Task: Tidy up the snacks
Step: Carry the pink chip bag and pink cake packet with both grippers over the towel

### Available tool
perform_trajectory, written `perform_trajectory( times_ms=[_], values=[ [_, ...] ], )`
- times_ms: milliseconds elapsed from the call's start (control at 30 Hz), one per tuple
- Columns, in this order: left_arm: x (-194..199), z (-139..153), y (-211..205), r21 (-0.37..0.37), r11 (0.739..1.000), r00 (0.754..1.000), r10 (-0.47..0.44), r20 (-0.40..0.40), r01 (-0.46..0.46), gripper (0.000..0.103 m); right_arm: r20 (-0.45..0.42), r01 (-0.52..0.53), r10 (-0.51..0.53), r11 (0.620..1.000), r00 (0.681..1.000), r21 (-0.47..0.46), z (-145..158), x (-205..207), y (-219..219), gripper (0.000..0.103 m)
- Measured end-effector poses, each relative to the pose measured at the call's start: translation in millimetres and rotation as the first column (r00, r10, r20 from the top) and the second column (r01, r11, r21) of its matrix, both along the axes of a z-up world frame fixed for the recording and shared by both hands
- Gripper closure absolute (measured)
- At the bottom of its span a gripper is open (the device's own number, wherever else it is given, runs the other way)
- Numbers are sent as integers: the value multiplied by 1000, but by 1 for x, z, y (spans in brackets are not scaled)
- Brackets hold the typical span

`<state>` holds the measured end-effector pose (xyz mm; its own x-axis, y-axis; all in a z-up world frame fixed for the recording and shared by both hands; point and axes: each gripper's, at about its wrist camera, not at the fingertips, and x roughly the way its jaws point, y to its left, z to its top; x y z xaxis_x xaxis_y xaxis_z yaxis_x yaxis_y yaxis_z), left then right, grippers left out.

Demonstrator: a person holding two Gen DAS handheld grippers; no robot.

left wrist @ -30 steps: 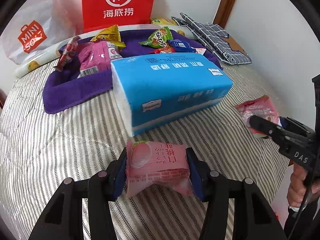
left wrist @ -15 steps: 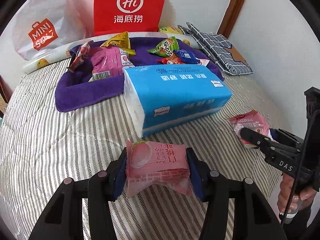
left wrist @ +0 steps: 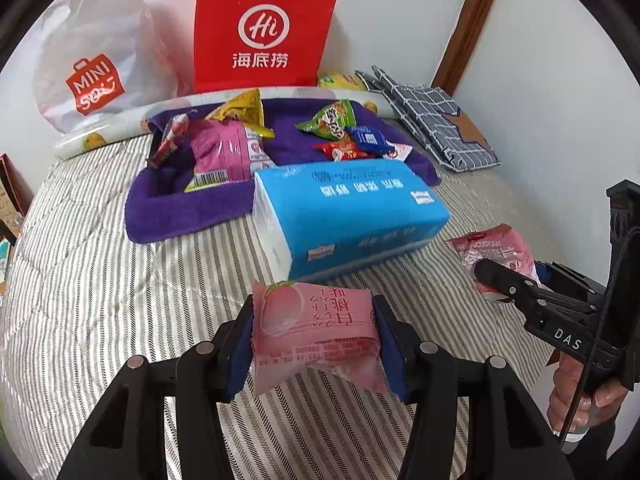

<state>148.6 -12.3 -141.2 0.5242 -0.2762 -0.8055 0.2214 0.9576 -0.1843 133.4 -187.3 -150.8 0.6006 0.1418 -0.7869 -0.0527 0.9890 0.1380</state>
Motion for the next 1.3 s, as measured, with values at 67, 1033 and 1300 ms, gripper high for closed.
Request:
perform_trajectory(
  times_ms=[67, 1033, 1300],
  values=[
    [-1, 3, 1, -3, 1000, 1000, 5, 7, -4, 51, 10, 0, 0, 1000, 1000, 6, 3, 0, 1, 54],
    [8, 38, 10, -64, 997, 998, 38, 42, -35, 51, 113, -13, 12, 1000, 994, 8, 48, 12, 12, 54],
    [14, 50, 17, -70, 996, 997, 58, 57, -54, 51, 146, -18, 18, 1000, 989, -1, 64, 20, 17, 54]
  ],
)
